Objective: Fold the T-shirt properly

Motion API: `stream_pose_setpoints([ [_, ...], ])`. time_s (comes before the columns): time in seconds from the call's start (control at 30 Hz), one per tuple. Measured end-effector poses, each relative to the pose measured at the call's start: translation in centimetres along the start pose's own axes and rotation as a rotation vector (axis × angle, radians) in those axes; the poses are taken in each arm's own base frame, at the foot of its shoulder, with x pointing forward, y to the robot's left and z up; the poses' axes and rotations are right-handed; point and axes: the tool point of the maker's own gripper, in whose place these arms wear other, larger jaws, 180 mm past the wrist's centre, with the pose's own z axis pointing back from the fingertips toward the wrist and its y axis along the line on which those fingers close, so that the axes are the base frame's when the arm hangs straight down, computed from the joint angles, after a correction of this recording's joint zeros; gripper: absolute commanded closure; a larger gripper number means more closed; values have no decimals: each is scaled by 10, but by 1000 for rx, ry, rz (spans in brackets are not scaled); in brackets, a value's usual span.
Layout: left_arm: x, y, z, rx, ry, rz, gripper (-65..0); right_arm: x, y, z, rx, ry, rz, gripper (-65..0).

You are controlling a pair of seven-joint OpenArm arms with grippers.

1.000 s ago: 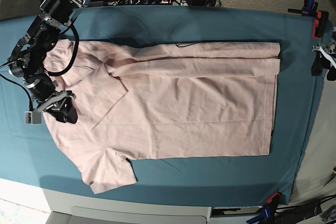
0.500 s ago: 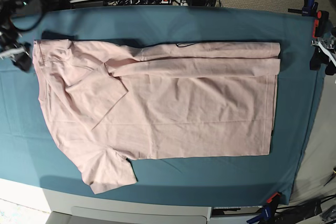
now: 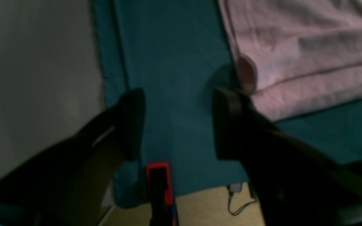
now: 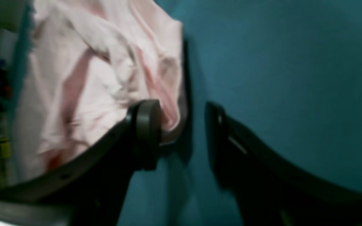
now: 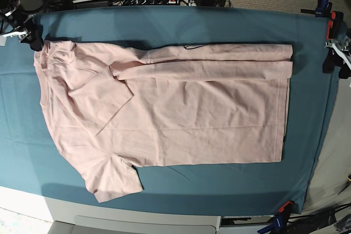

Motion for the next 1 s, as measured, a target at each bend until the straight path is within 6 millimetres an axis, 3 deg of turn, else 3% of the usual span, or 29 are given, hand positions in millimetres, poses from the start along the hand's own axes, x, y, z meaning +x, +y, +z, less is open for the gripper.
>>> stream_pose_setpoints([
  [0.37, 0, 0, 0, 0, 1, 0, -346, -4, 20, 0, 121, 4, 6, -245],
  [0.6, -1, 0, 0, 0, 3, 0, -346, -2, 22, 0, 133, -7, 2, -251],
  [0.73, -2, 0, 0, 0, 11, 0, -346, 5, 31, 3, 185, -46, 25, -323],
  [1.0, -3, 0, 0, 0, 18, 0, -346, -3, 21, 0, 130, 3, 45, -324],
])
